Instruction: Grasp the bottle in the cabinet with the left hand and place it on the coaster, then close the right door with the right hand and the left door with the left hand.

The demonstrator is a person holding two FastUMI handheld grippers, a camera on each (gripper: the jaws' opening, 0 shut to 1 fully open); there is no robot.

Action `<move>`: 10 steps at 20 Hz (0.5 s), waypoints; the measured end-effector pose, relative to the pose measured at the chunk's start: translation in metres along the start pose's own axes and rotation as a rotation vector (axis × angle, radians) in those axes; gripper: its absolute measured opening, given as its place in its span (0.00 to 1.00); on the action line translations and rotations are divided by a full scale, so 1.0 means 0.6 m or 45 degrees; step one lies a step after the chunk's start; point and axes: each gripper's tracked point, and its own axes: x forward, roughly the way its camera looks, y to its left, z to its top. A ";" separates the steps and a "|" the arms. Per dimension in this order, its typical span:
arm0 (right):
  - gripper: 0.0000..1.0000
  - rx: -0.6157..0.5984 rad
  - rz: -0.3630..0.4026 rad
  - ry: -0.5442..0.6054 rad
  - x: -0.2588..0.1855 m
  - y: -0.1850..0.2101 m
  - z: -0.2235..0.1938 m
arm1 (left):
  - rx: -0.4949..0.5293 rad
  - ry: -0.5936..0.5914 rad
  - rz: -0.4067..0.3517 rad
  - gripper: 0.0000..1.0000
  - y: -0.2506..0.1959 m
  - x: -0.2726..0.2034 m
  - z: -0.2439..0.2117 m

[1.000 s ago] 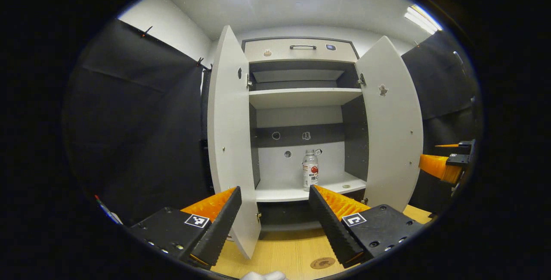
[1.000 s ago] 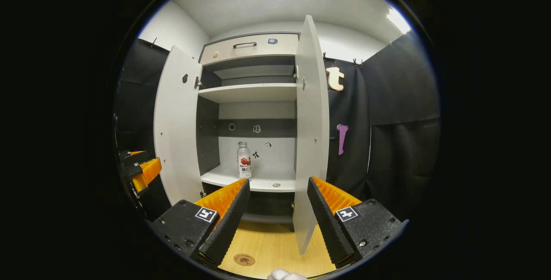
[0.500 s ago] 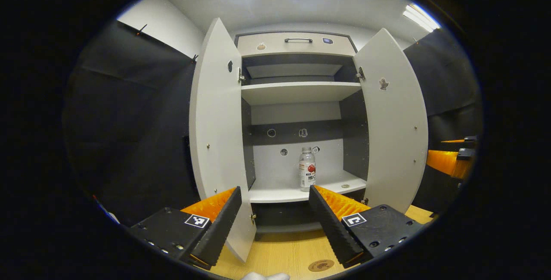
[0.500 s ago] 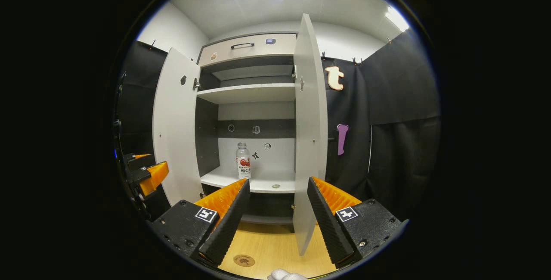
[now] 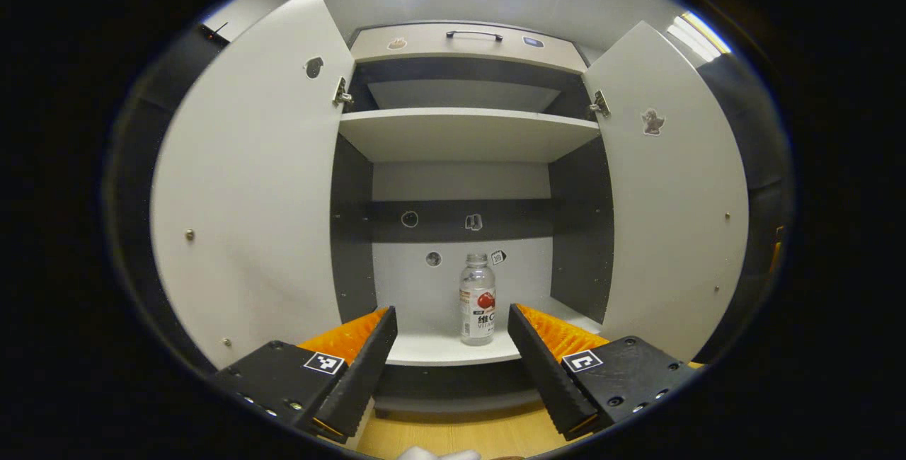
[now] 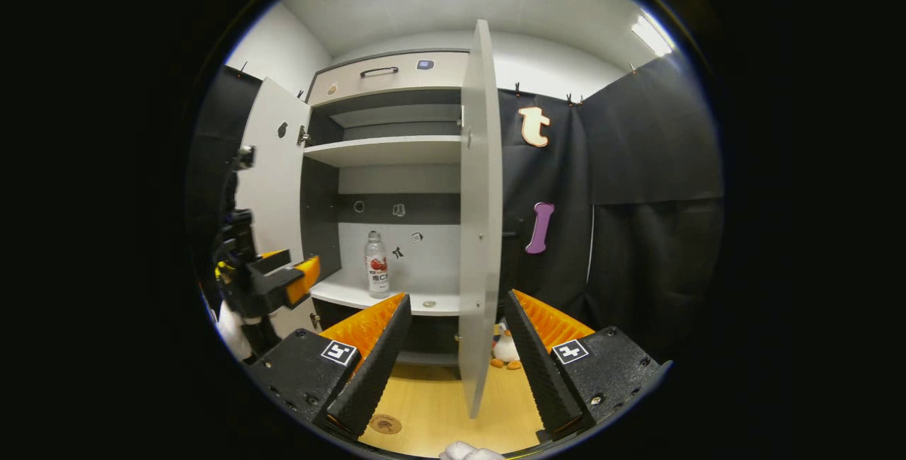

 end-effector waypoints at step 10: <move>0.83 0.005 -0.133 0.040 -0.002 -0.042 0.008 | 0.067 -0.003 -0.009 0.96 -0.045 0.258 -0.034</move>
